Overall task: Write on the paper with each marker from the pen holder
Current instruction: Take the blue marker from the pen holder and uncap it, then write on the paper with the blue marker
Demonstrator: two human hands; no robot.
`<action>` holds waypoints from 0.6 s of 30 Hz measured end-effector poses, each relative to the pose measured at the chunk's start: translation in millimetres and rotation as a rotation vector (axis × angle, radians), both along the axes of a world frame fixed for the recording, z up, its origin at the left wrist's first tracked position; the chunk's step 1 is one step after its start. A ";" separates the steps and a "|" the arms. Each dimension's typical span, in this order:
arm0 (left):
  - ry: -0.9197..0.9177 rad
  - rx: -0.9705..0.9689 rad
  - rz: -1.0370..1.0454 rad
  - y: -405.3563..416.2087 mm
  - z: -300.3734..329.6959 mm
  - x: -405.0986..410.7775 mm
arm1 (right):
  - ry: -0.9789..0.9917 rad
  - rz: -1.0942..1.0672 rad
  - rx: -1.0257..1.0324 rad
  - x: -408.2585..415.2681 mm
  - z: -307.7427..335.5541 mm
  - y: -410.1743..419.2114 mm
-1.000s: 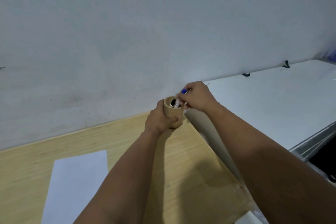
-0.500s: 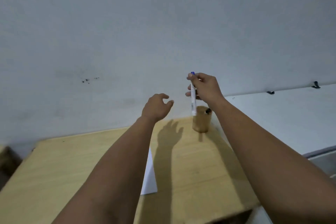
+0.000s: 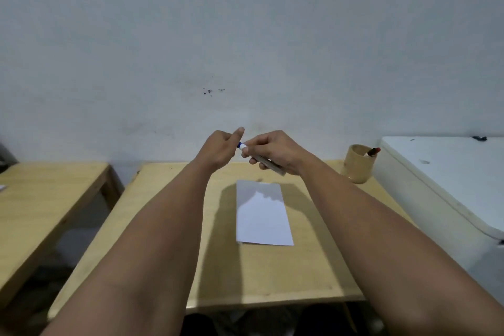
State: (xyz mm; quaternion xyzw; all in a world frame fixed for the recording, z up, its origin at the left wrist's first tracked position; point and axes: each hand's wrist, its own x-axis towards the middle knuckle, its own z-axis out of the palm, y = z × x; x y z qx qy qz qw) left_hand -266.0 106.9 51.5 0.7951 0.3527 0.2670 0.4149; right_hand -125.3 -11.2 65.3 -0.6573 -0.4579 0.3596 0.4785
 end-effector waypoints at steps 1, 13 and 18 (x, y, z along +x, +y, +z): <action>-0.020 -0.008 0.004 2.1 -0.1 -2.7 | -0.005 0.008 0.008 -2.0 -2.8 4.0; 0.695 0.557 0.113 46.6 -89.3 -13.6 | 0.337 -0.260 0.047 32.9 -45.1 16.8; 0.831 0.607 0.060 38.4 -135.3 -15.2 | 0.780 -0.268 0.078 42.8 -64.2 15.4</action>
